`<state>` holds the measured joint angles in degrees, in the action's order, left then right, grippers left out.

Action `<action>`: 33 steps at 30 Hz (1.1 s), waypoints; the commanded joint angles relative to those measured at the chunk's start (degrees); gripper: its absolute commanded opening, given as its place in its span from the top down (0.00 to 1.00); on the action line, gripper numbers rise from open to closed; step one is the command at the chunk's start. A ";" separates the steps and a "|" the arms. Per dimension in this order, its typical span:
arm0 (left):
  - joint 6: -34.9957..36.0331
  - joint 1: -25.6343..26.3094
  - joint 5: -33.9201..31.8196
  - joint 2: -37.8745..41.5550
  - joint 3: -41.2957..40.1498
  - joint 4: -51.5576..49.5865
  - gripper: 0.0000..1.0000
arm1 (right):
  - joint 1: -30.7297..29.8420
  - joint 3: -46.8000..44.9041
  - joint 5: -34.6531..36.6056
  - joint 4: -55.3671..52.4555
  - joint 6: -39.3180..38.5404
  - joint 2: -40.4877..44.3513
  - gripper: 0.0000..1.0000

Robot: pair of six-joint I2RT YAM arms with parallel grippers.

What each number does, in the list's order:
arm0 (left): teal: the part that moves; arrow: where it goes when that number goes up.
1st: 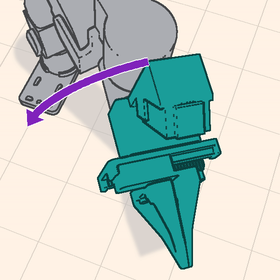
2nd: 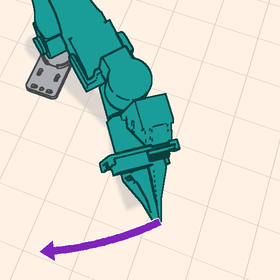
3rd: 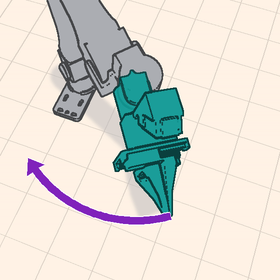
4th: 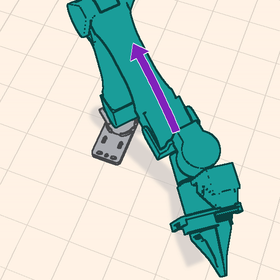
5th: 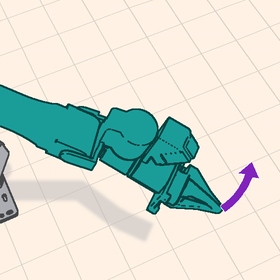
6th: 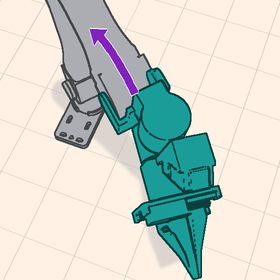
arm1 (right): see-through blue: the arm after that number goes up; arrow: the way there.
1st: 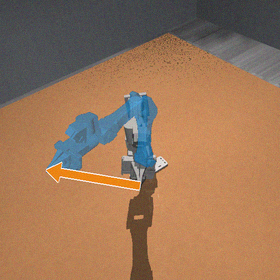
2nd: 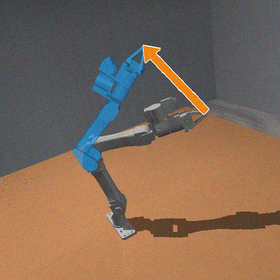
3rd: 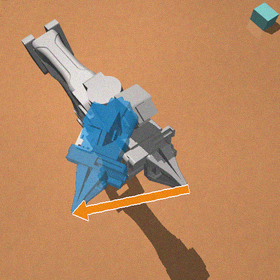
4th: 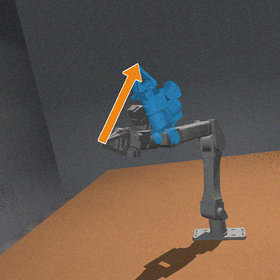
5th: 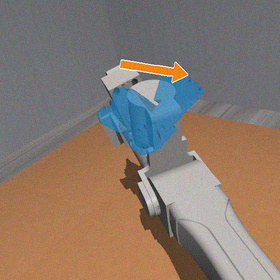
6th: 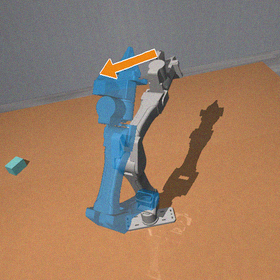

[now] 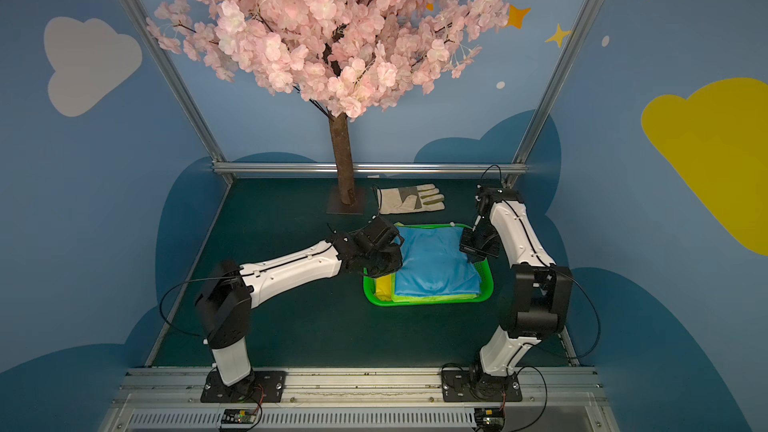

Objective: Put the folded raincoat in the basket
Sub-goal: Place the raincoat in the basket.

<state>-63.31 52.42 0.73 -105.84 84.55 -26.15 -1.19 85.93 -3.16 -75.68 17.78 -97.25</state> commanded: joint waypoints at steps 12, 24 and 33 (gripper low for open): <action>3.26 0.07 -0.29 3.64 0.33 -5.38 0.38 | 0.07 2.58 1.03 -0.89 1.02 0.25 0.55; 10.73 -3.79 3.45 7.47 4.72 -5.63 0.61 | -1.45 5.30 -2.16 -0.42 2.31 8.43 0.70; 14.44 -4.51 8.77 -5.93 18.22 -8.72 0.77 | -5.74 -3.38 4.78 -1.87 5.64 12.36 0.87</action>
<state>-51.09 48.40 7.53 -108.31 100.22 -32.05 -5.74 84.71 -1.93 -75.55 21.65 -85.14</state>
